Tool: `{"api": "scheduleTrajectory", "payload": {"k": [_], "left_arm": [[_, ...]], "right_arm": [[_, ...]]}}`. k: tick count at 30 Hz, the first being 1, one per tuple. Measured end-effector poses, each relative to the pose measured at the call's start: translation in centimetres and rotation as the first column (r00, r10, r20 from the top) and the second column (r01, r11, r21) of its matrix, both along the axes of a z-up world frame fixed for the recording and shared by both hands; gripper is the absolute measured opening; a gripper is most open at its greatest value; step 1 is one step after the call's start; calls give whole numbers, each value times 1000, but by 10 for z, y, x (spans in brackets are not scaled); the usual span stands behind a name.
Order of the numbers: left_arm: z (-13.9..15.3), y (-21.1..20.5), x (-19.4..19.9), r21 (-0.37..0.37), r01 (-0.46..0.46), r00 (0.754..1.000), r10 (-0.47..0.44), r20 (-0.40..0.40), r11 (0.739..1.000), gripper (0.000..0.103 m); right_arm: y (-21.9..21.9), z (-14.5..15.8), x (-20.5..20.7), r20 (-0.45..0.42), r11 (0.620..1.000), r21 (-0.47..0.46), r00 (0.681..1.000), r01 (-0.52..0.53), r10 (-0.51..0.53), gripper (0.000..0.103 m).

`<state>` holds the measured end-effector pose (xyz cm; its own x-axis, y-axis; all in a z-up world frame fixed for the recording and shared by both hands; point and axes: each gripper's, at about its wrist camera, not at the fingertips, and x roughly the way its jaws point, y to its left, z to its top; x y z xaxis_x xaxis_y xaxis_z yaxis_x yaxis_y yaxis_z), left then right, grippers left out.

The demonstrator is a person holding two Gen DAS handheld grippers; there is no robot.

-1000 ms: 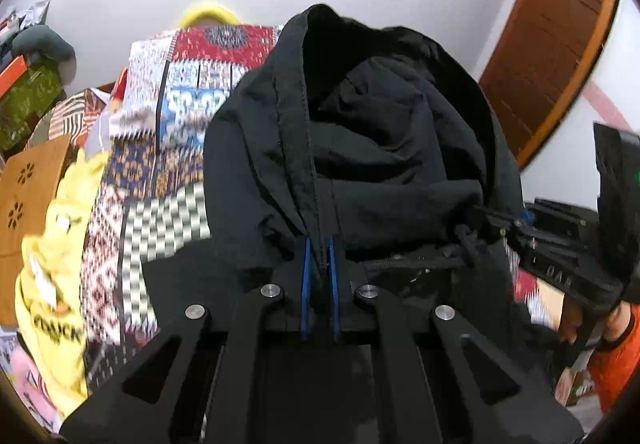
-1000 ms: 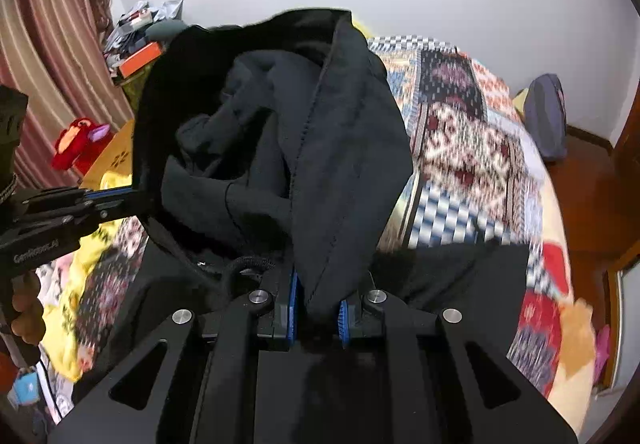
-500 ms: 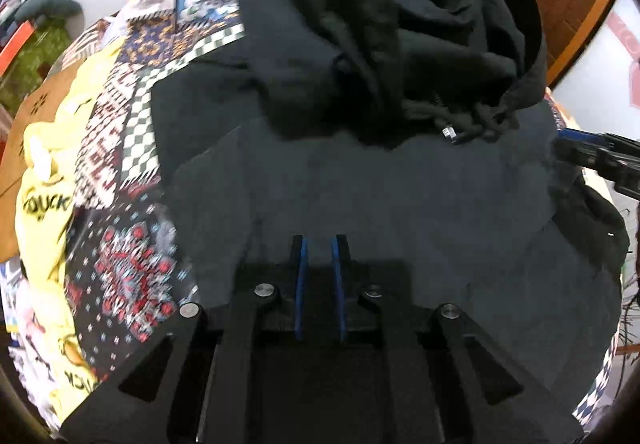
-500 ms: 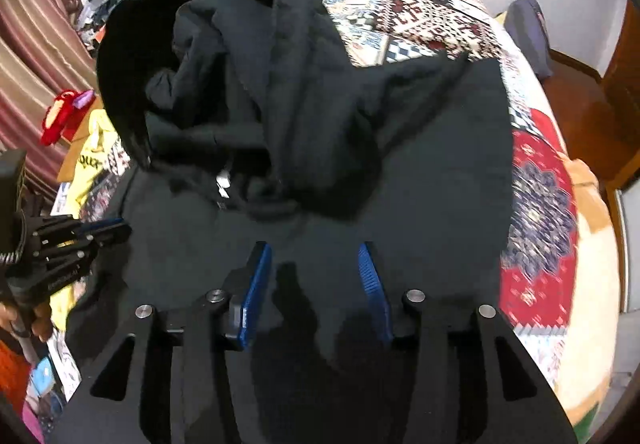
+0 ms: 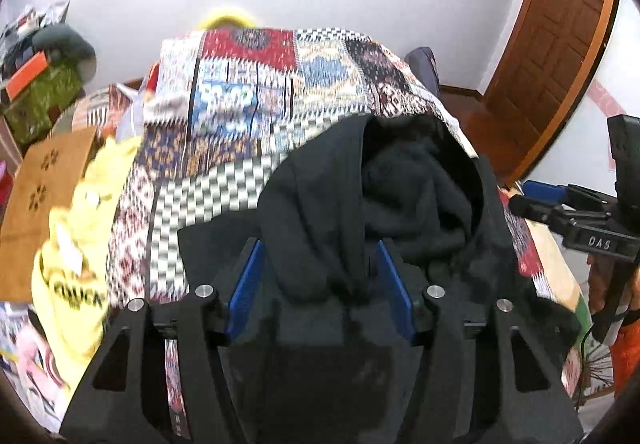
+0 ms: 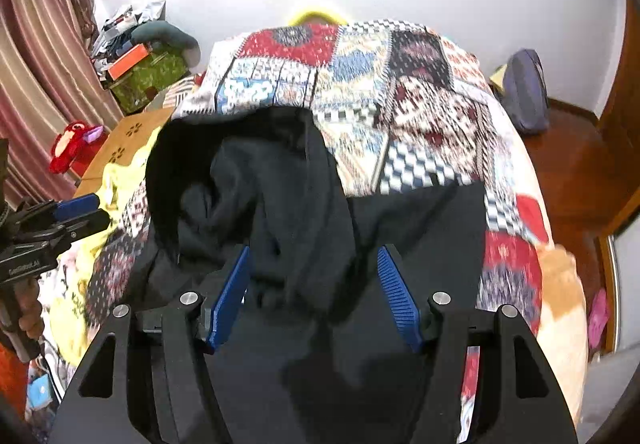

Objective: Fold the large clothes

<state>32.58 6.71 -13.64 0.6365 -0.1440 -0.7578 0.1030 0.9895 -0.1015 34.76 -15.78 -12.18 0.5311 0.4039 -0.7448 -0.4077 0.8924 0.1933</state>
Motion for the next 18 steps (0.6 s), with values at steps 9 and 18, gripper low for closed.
{"api": "scheduleTrajectory", "payload": {"k": [9,18], "left_arm": [[-31,-17,73,45,-8,999,10,-48,999,57],[-44,-16,79,46,-11,1000,12,-13,999,19]], "right_arm": [[16,-34,66,-133,996,65,990,56,-47,61],[15,-52,90,-185,990,110,980,91,-69,14]]}}
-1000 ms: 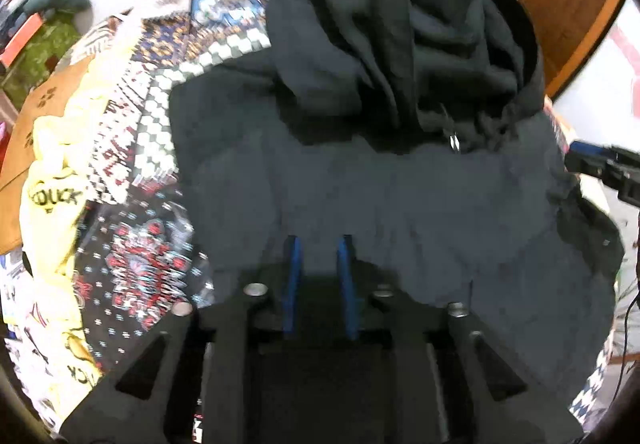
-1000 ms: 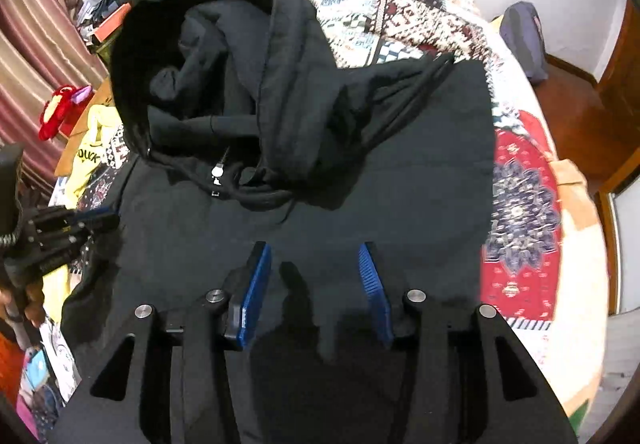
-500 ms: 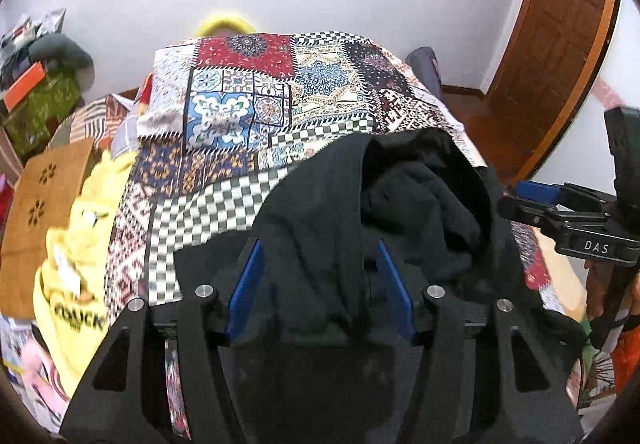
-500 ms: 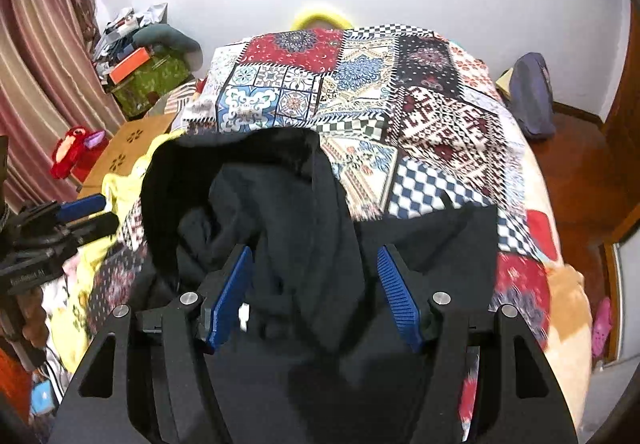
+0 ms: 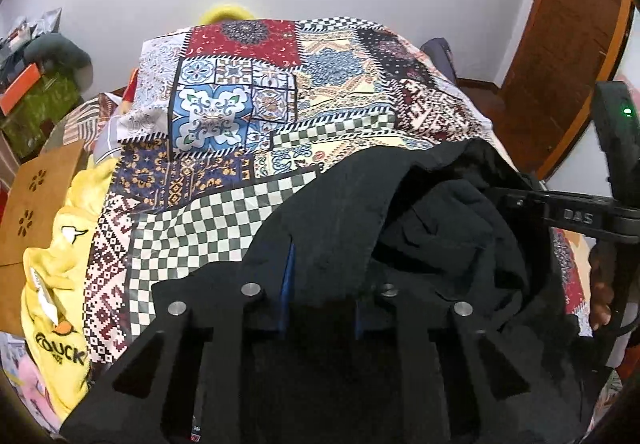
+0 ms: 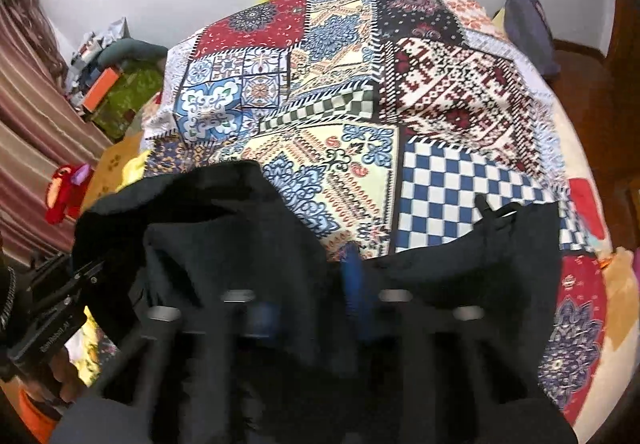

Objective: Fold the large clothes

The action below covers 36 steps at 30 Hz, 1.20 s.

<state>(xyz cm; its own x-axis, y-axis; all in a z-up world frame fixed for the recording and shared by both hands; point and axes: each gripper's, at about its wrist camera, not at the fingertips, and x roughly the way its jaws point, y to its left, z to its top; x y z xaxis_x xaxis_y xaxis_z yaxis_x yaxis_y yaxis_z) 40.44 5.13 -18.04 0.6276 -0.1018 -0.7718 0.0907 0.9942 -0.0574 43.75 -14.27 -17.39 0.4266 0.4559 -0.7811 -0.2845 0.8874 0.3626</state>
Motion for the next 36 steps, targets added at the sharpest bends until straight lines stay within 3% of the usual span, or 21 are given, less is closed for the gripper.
{"api": "scheduleTrajectory", "payload": {"k": [3,8,13,17,19,21,24,26,31,36], "left_arm": [[8,3,-8,-12,9,1000,-9,3,1000,12],[24,2,-51,18,61,998,-62,32,998,11],[32,-4,-102,55,109,993,-111,33,992,11],[25,-8,-137,79,123,992,-123,-6,989,16],[21,-8,-153,72,122,992,-119,-38,990,20],[20,-4,-168,69,110,993,-107,-49,992,30],[27,2,-189,78,95,995,-92,-31,992,46],[37,6,-201,85,86,996,-86,1,993,49],[62,12,-213,83,57,996,-62,68,995,55],[72,12,-200,51,34,995,-39,96,998,55]], "right_arm": [[3,8,-8,43,1000,-11,999,-14,14,11],[-6,37,-49,129,996,-31,987,-89,93,10],[-19,51,-93,159,990,-57,977,-132,140,10],[-23,50,-131,170,984,-91,971,-154,168,11],[-21,45,-146,159,978,-121,970,-168,187,15],[-20,39,-159,131,972,-153,971,-180,201,17],[-20,40,-175,116,969,-152,970,-195,214,31],[-25,47,-187,135,970,-135,966,-203,221,43],[-29,71,-204,214,970,-151,952,-188,218,52],[-29,91,-202,264,982,-100,947,-161,183,55]]}}
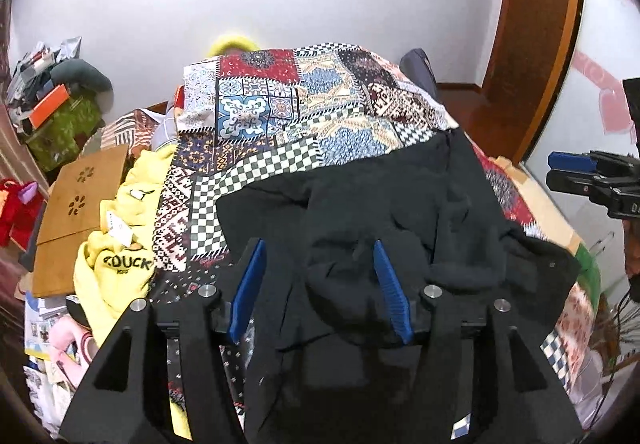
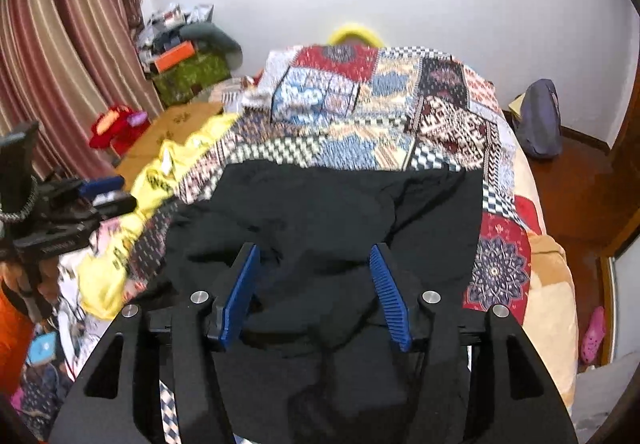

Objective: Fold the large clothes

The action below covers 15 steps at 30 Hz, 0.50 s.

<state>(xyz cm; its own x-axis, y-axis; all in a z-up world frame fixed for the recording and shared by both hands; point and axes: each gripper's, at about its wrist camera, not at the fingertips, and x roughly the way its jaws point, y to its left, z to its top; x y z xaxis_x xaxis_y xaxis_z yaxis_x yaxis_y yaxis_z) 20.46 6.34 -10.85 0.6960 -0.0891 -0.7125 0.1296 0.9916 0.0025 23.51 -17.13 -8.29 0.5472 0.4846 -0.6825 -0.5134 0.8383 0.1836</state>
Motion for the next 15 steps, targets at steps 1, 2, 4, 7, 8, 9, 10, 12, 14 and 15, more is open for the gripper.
{"api": "scheduleTrajectory", "payload": {"k": [1,2,4,7,8,9,10,12,14,15], "left_arm": [[0,0,1,-1,-3,1000,3,2,1000,56],[-1,-2,5,-1,-8,1000,8,2,1000,56],[-6,-5,13,-13,-7,1000,7,-7,1000,57],[-20,-11,25,-32,-6,999,5,-37,999,57],[-27,-13,30,-36,-6,999,4,-52,999,57],[-36,-16,35,-37,-7,998,4,-70,999,57],[-43,-18,39,-37,-9,996,6,-84,999,57],[-60,-21,46,-37,-17,993,12,-118,999,57],[-79,-22,53,-44,-32,989,25,-148,999,57],[-85,-22,54,-43,-40,987,33,-158,998,57]], "right_arm": [[2,1,-1,6,1000,2,1000,5,-5,57],[5,2,0,14,1000,3,1000,10,-10,61],[11,1,4,21,1000,9,1000,16,-16,68],[21,-10,8,8,1000,1,1000,13,-13,68],[27,-17,12,-9,1000,-9,1000,7,-7,68],[30,-25,15,-25,1000,-19,1000,3,-4,68],[33,-31,18,-40,1000,-26,999,1,-3,68],[37,-49,25,-81,999,-40,997,-1,-2,68],[39,-67,31,-129,999,-53,992,-2,-5,68],[39,-76,32,-148,998,-64,989,1,-10,68]]}}
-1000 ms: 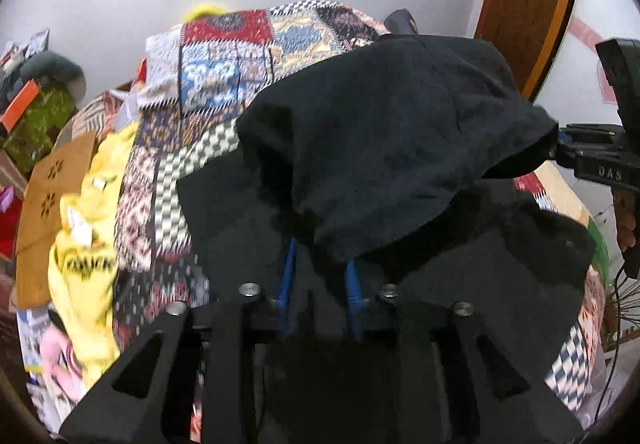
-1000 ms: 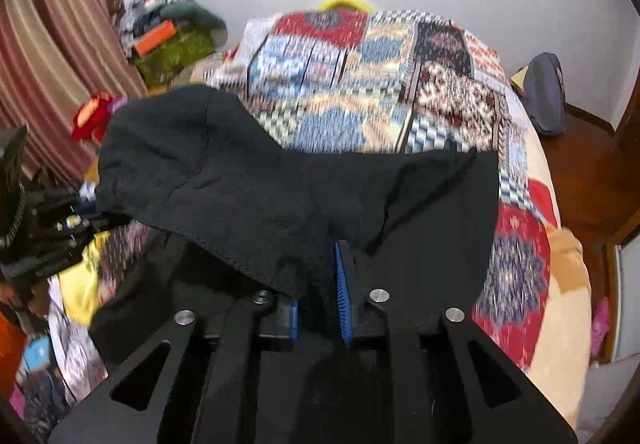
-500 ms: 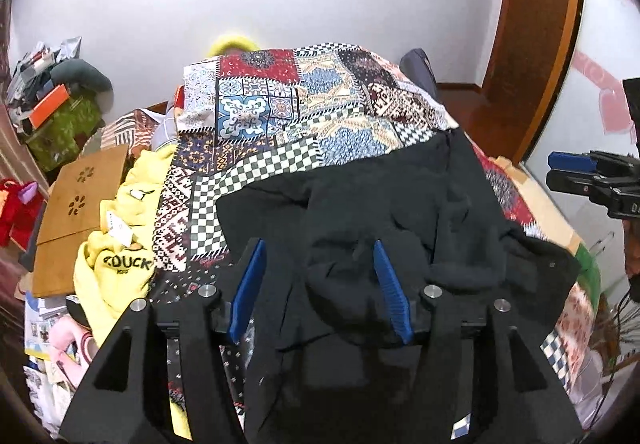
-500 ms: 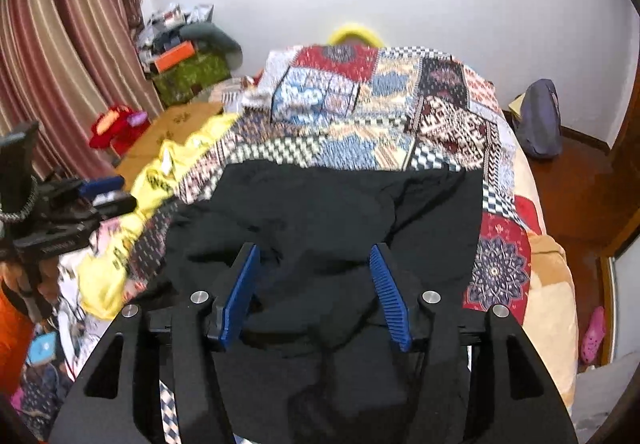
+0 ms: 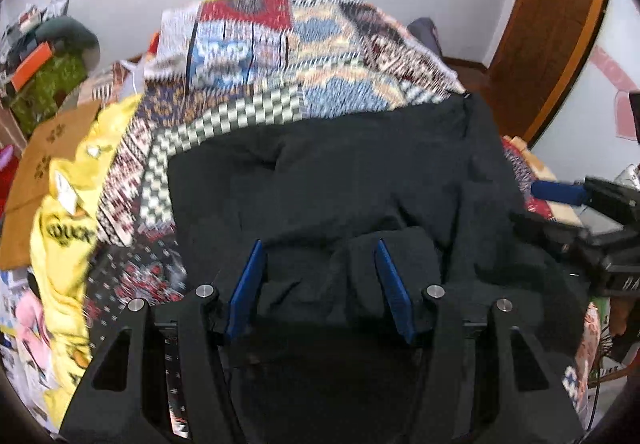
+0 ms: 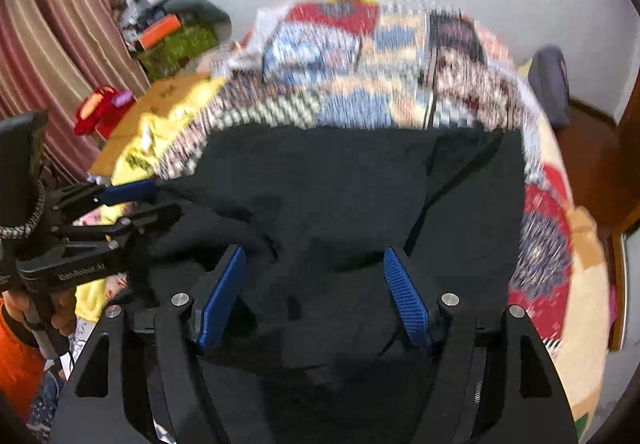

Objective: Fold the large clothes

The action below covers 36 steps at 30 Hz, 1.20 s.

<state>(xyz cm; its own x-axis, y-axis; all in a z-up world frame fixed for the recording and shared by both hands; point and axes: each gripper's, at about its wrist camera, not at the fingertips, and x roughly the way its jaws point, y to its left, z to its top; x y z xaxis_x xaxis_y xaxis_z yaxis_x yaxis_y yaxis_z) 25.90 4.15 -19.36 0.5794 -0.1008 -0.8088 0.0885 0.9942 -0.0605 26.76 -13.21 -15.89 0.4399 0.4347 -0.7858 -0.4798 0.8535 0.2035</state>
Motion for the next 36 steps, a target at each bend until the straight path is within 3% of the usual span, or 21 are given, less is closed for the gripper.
{"api": "scheduleTrajectory", "payload": {"k": [3,7,15,22,27,29,36], "left_arm": [[-22,4,5,-6,-29,999,29,-30,1000,60],[-41,2,6,15,-35,999,35,-41,999,62],[-31,4,1,16,-43,998,44,-35,999,61],[11,21,-25,40,-59,997,57,43,997,63],[35,52,-50,62,-96,992,91,83,993,88],[37,68,-59,61,-112,991,108,75,992,89],[4,118,-91,19,-162,985,163,-50,987,89]], "right_arm": [[1,-36,6,-77,998,-57,997,1,-5,68],[-7,-53,7,-109,1000,-24,994,14,-17,68],[-10,-37,-2,-92,999,-54,996,11,-16,68],[-35,-9,-13,-24,998,-41,998,51,-52,68],[-59,9,-23,20,994,-50,995,102,-101,72],[-71,12,-27,40,990,-60,992,124,-122,83],[-106,4,-32,37,975,-108,981,194,-192,84]]}}
